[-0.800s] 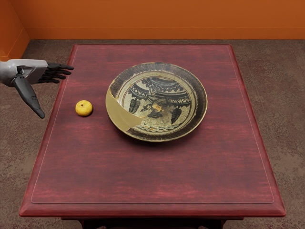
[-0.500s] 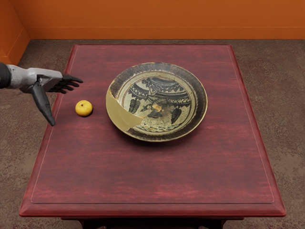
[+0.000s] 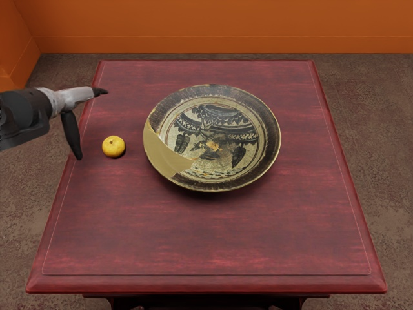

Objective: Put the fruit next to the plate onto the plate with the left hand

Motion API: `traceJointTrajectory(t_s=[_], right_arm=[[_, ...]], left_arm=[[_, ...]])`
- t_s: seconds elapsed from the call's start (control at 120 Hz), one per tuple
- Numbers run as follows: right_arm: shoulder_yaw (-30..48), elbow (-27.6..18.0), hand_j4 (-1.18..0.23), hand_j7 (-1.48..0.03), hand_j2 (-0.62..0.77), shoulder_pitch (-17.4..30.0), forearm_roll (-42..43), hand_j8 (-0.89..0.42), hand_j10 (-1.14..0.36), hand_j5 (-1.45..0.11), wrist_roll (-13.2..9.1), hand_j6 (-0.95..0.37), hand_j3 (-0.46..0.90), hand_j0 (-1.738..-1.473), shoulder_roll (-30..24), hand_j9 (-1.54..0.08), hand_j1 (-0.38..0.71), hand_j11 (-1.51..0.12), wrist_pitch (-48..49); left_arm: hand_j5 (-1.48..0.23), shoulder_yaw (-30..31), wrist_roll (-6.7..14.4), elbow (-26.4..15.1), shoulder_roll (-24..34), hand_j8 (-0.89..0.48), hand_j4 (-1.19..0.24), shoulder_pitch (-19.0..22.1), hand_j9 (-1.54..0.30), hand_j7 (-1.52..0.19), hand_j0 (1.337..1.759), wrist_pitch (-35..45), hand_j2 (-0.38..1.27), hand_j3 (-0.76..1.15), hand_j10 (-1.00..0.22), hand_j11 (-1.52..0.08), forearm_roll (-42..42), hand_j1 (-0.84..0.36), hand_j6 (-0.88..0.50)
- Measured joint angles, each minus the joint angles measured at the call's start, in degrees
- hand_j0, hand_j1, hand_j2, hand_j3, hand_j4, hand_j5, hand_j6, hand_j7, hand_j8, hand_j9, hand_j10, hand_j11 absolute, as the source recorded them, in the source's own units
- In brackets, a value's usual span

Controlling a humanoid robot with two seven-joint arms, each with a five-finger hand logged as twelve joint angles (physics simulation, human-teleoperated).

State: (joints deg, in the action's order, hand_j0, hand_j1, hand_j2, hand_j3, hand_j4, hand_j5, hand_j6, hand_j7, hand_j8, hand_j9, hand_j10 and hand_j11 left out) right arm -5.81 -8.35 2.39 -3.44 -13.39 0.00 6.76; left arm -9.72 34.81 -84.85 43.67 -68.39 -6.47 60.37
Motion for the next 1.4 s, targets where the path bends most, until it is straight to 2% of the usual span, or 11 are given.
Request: traceJointTrajectory(t_s=[0.267, 0.467, 0.683, 1.042, 1.4], right_arm=[[-0.03, 0.00, 0.00, 0.00, 0.00, -0.07, 0.02, 0.00, 0.00, 0.00, 0.01, 0.00, 0.00, -1.658, 0.00, 0.00, -0.35, 0.00, 0.00], [-0.05, 0.32, 0.00, 0.00, 0.00, -0.10, 0.08, 0.00, 0.00, 0.00, 0.02, 0.00, 0.00, -1.658, 0.00, 0.00, -0.35, 0.00, -0.02], [-0.05, 0.72, 0.00, 0.00, 0.00, -0.10, 0.10, 0.00, 0.00, 0.00, 0.03, 0.00, 0.00, -1.658, 0.00, 0.00, -0.35, 0.00, -0.03], [-0.04, 0.78, 0.00, 0.00, 0.00, -0.10, 0.07, 0.00, 0.00, 0.00, 0.03, 0.00, 0.00, -1.658, 0.00, 0.00, -0.35, 0.00, -0.03], [-0.04, 0.79, 0.00, 0.00, 0.00, -0.10, 0.04, 0.00, 0.00, 0.00, 0.03, 0.00, 0.00, -1.658, 0.00, 0.00, -0.35, 0.00, -0.03]], left_arm=[[-0.04, 1.59, 0.17, -1.77, -4.76, -0.03, -0.03, 0.71, -0.04, -0.04, 1.658, 0.95, 0.01, 0.00, -0.03, -0.04, 2.00, 0.32, -0.03], [-0.19, 2.48, 0.18, -1.68, -5.40, -0.15, -0.15, 0.80, -0.19, -0.19, 1.658, 0.97, 0.03, 0.00, -0.15, -0.19, 2.92, 0.17, -0.15], [-0.29, 2.58, 0.19, -0.27, -5.36, -0.23, -0.22, 2.73, -0.29, -0.29, 1.658, 2.50, 0.05, 0.00, -0.22, -0.29, 5.82, 0.09, -0.23], [-0.32, 2.63, 0.19, 0.98, -6.57, -0.25, -0.25, 4.87, -0.32, -0.32, 1.658, 6.96, 0.05, 0.00, -0.25, -0.32, 8.18, 0.05, -0.25], [-0.40, 2.69, 0.19, 3.67, -8.16, -0.31, -0.31, 6.42, -0.40, -0.40, 1.658, 7.72, 0.07, 0.00, -0.31, -0.40, 10.24, -0.02, -0.31]])
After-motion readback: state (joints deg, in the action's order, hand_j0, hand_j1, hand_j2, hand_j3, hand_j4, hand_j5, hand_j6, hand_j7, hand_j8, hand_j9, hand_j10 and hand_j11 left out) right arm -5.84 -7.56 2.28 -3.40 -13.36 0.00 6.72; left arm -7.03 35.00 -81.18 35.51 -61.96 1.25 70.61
